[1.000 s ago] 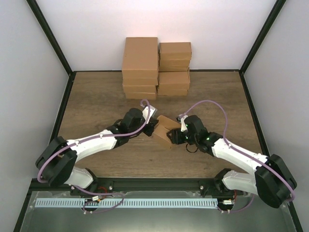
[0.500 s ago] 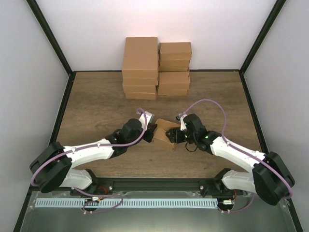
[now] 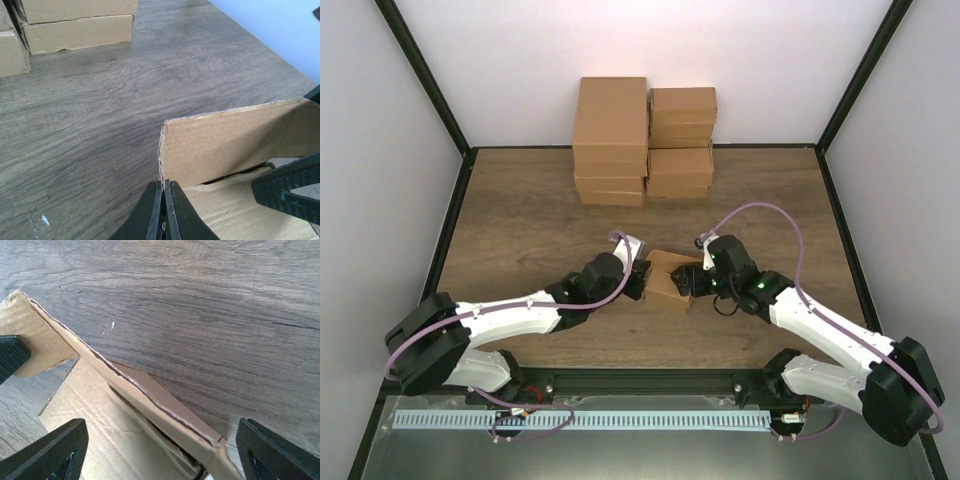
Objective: Fold the paper box
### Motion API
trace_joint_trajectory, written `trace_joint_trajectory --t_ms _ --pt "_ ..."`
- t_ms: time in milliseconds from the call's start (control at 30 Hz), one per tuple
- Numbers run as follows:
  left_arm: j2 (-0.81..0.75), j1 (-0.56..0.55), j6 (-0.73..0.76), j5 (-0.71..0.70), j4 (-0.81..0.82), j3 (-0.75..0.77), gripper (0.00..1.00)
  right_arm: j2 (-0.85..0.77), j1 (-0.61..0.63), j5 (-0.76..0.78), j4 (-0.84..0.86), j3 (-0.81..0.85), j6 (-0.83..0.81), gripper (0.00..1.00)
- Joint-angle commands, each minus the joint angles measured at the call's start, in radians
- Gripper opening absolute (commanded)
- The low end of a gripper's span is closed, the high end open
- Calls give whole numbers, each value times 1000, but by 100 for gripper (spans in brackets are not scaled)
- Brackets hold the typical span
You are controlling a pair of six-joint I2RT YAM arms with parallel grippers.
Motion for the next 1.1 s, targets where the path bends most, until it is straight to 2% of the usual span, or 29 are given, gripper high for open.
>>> trace_joint_trajectory --t_ms 0,367,567,733,867,1067 --pt "23 -31 -6 -35 -83 24 4 -38 -5 65 -123 89 -22 83" --pt "49 -80 19 -108 -138 81 4 -30 -5 123 -310 210 -28 69" --pt "63 -98 25 -136 -164 105 4 -11 -5 145 -427 273 7 66" --pt "65 -104 26 -139 -162 108 4 29 -5 139 -502 305 28 57" --pt "64 -109 25 -141 -162 109 4 12 -5 114 -502 305 31 38" --pt "58 -119 19 -135 -162 112 4 -3 -5 79 -511 301 33 19"
